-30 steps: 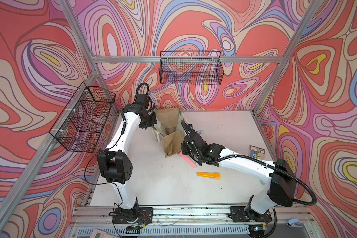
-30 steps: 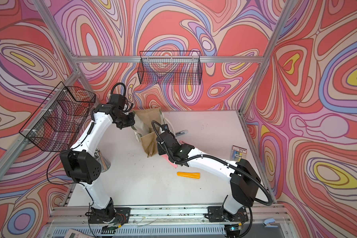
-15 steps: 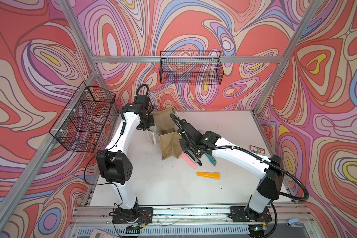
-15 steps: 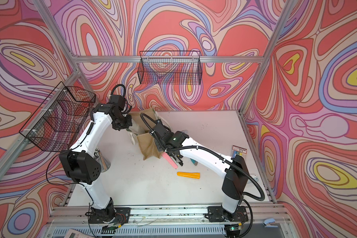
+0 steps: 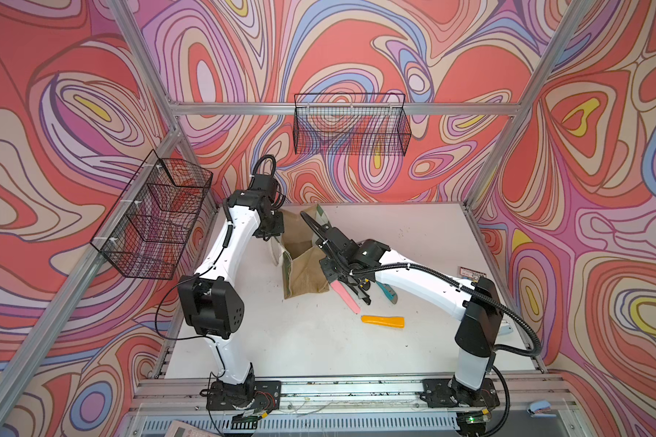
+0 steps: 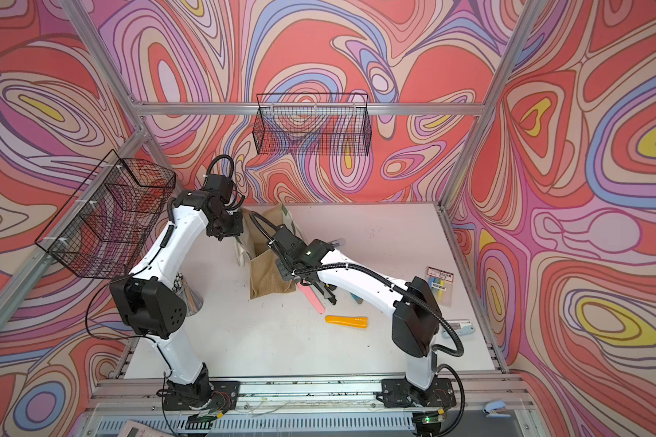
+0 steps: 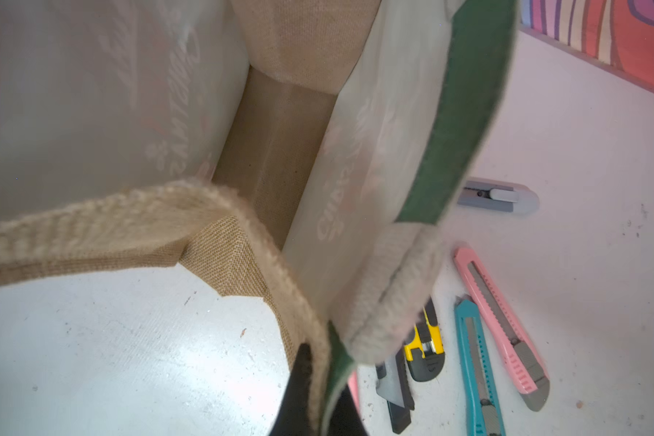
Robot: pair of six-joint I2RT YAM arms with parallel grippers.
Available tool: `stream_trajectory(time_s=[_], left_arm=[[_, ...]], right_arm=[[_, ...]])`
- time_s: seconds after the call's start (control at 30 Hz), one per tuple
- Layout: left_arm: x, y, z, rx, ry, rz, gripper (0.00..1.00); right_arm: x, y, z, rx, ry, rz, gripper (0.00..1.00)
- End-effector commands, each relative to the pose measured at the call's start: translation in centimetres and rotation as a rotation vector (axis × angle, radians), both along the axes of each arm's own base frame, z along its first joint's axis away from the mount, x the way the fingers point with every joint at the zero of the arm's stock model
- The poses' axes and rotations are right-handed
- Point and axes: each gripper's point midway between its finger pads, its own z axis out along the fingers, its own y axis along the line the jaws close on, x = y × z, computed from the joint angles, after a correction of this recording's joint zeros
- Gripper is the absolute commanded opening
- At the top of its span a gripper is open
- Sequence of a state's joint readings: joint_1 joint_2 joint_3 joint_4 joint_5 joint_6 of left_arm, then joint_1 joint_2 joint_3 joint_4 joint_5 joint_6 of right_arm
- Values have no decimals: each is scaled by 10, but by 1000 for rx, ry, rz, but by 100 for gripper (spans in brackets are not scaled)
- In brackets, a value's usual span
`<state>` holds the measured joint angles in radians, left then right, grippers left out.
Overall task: Place the art knife into the pouch
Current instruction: Open the pouch at the center of the board.
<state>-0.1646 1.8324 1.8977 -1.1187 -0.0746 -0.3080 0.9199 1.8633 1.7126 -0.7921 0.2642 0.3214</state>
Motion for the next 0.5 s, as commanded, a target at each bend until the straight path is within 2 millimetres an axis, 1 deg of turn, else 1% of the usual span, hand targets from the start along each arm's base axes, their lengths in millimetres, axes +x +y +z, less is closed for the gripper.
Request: stream_trajectory(time_s=[0.0,0.07,0.2,0.3,0.4,0.47], left_arm=[[1,-3,14,-24,-33,0,89],[-1,-5,18,-38,-49,-6,95],[-7,-10,25,-77,-72,-18,97],[-17,-12,20,-100,-49,-11,97],[-28,-11,11,-106,-8,7,97],[-35,-16,8,-148,6,13,97]], right_arm=[[-6,3,-9,8,32,9,0],[-6,5,-10,23,39,16,1],[-6,7,-14,26,54,14,0],[-5,9,-11,44,52,7,6],[-4,11,-7,67,48,3,8],[-3,12,-6,72,49,-1,8]])
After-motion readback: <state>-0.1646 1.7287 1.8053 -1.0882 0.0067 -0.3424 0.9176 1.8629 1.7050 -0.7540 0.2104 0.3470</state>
